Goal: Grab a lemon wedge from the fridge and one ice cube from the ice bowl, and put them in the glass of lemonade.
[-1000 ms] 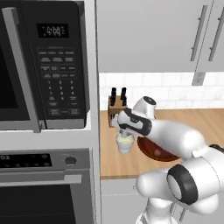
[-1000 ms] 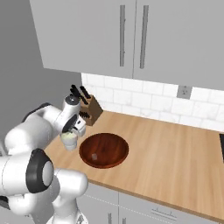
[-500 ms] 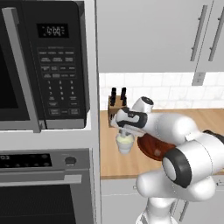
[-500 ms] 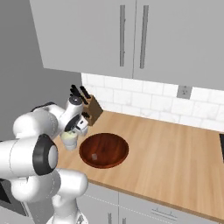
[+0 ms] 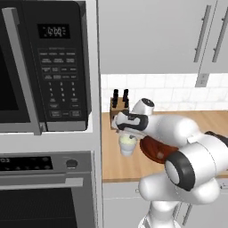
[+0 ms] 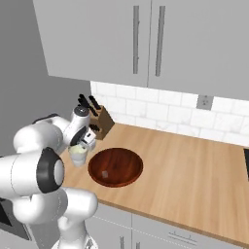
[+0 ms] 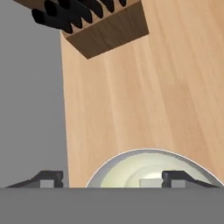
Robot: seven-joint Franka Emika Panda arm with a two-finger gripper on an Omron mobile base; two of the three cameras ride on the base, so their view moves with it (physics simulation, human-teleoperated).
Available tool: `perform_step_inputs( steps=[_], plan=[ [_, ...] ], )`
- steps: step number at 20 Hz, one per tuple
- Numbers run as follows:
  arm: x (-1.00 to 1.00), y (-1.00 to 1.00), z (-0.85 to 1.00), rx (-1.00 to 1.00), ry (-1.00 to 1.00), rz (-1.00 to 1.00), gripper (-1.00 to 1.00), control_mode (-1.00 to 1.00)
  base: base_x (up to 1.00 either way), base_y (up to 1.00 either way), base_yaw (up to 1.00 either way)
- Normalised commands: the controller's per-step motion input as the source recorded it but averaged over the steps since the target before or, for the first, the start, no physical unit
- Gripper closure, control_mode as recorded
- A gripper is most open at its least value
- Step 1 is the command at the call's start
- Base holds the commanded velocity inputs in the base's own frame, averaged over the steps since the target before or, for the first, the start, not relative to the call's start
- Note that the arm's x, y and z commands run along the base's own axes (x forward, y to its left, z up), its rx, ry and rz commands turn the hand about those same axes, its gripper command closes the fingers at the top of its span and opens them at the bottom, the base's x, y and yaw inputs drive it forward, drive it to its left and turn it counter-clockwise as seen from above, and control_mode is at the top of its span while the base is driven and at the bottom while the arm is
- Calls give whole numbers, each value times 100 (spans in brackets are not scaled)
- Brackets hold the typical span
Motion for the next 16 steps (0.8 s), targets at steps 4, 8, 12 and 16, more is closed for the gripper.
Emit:
perform_step_inputs(
  steps=[4, 8, 12, 16],
  plan=[
    [-18, 1, 41, 0, -8, -6, -100, -100, 0, 0, 0],
    [-97, -10, 100, 3, -15, -7, -100, -100, 0, 0, 0],
    [-100, -51, 53, 0, -3, -14, -100, -100, 0, 0, 0],
    [-100, -100, 14, 2, 0, -15, -100, -100, 0, 0, 0]
  ],
)
